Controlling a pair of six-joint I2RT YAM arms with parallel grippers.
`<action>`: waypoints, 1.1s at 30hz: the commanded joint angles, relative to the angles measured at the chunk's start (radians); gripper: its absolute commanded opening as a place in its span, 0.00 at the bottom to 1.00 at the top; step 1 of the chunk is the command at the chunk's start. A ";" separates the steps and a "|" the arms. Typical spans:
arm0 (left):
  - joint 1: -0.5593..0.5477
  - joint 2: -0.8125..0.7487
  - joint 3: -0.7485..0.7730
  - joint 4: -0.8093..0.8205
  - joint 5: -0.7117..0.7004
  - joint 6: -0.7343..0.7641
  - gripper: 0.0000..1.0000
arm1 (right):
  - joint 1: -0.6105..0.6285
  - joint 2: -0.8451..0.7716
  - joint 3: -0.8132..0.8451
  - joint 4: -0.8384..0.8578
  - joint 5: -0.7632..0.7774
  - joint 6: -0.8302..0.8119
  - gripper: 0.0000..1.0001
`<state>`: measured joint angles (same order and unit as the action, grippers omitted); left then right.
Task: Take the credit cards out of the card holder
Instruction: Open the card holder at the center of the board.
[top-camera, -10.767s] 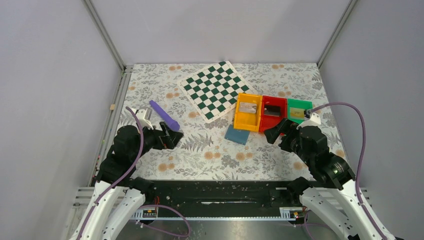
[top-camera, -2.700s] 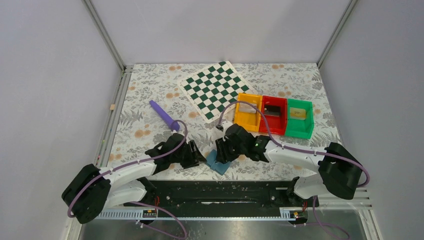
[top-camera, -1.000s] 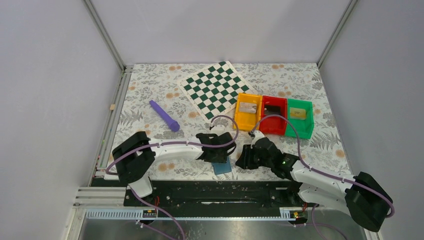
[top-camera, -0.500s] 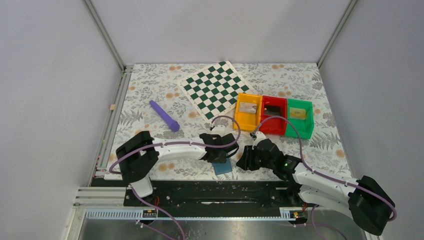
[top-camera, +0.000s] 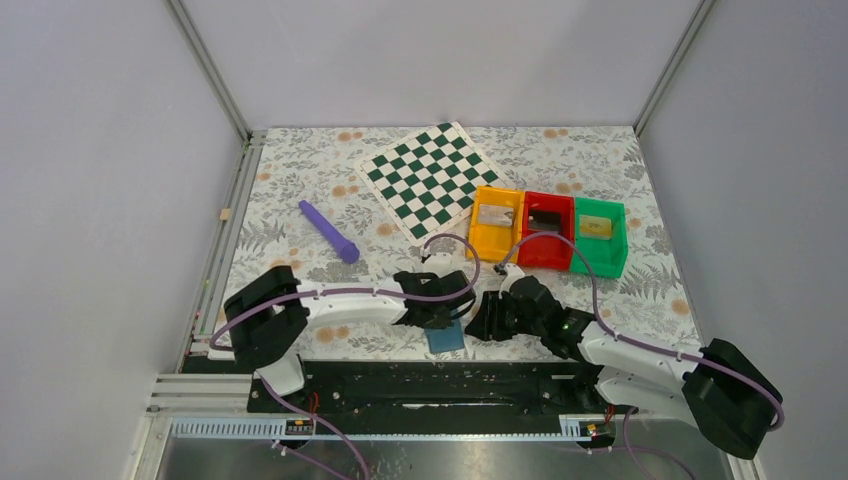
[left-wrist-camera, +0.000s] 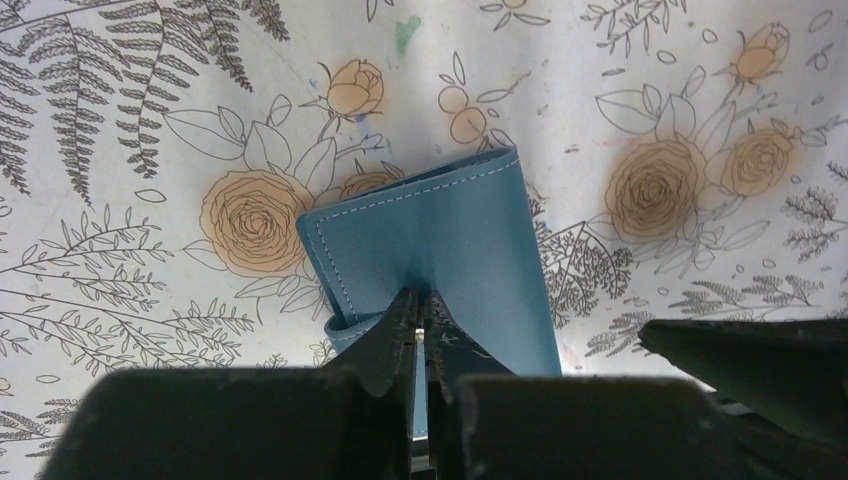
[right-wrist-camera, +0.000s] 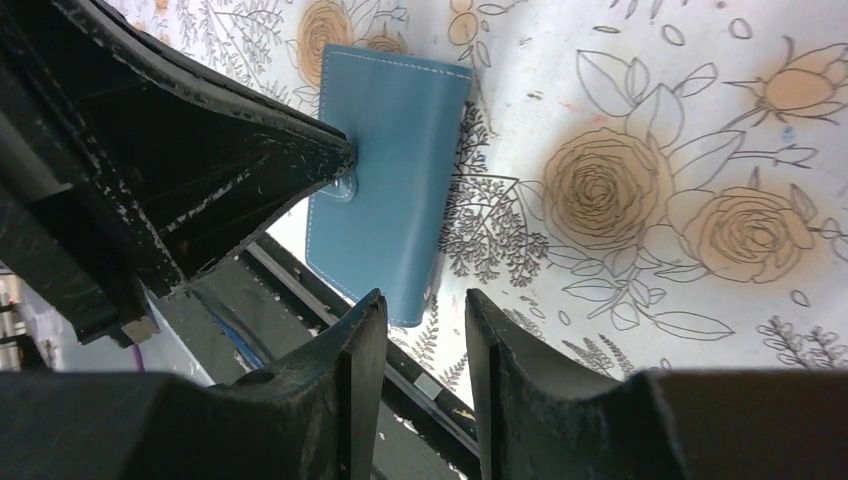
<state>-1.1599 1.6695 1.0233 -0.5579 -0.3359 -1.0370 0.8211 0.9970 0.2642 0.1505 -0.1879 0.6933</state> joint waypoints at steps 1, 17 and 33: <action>-0.001 -0.094 -0.042 0.081 0.055 0.034 0.00 | -0.008 0.021 0.007 0.091 -0.050 0.038 0.42; 0.017 -0.232 -0.115 0.097 0.062 0.072 0.01 | -0.008 0.149 -0.020 0.238 -0.104 0.115 0.44; -0.035 -0.018 0.005 -0.089 0.016 0.000 0.49 | -0.008 0.073 -0.072 0.207 -0.050 0.120 0.43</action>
<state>-1.1915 1.6299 0.9985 -0.5961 -0.2764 -1.0183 0.8204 1.0935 0.2054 0.3454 -0.2546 0.8097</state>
